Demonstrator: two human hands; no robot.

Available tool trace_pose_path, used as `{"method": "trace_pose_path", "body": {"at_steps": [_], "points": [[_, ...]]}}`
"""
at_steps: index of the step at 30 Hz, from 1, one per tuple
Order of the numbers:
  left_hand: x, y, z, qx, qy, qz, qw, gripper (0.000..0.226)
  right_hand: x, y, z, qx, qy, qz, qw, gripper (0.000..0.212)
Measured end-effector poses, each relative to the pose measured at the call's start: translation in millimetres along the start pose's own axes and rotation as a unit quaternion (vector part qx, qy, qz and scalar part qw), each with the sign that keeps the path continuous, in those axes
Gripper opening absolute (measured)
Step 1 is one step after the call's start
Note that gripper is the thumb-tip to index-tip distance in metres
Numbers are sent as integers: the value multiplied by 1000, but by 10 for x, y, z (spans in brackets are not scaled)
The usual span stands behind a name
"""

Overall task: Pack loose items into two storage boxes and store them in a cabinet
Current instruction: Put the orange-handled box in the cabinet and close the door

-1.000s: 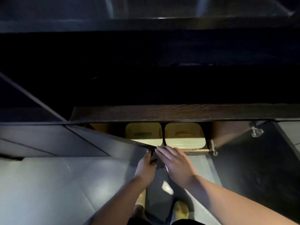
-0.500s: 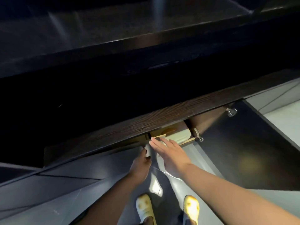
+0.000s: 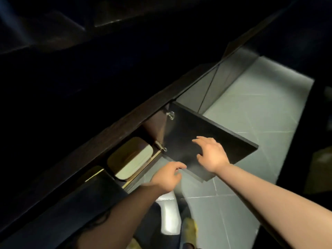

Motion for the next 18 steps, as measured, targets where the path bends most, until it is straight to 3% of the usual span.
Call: {"method": "trace_pose_path", "body": {"at_steps": [3, 8, 13, 18], "points": [[-537, 288, -373, 30, 41, -46, 998, 37, -727, -136, 36, -6, 71, 30, 997, 65], [-847, 672, -755, 45, 21, -52, 997, 34, -1606, -102, 52, 35, 143, 49, 988, 73], [-879, 961, -836, 42, -8, -33, 999, 35, -1944, 148, 67, 83, 155, 47, 983, 72], [-763, 980, -725, 40, -16, -37, 998, 39, -1982, 189, 79, 26, 146, 43, 988, 82]]}}
Point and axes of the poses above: each hand's wrist, its own z-axis away from the middle knuckle, its own y-axis out of the palm, x = y × z, the point moved 9 cm from there along -z, towards the middle knuckle, and after that the axes turned 3 degrees about z, right-handed, at the moved point
